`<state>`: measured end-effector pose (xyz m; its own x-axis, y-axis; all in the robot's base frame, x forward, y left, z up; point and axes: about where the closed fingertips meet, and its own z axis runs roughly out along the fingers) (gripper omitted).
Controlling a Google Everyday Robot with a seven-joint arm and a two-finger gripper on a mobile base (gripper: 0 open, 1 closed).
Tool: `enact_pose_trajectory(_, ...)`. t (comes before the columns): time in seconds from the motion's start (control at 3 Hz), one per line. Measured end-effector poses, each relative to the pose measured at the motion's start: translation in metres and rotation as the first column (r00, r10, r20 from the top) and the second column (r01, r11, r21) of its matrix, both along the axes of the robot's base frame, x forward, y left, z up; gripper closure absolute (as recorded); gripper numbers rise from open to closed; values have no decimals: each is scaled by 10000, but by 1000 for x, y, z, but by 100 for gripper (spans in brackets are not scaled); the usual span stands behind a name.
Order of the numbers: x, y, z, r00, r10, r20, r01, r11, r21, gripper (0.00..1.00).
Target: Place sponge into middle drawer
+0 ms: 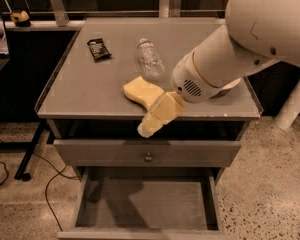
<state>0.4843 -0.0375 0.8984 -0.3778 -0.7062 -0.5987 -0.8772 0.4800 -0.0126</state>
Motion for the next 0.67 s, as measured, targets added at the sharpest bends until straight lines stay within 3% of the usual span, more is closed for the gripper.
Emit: enact_pose_trajectory(0.67, 18, 1, -7, 9983, -522, 253, 510, 9976, 478, 0)
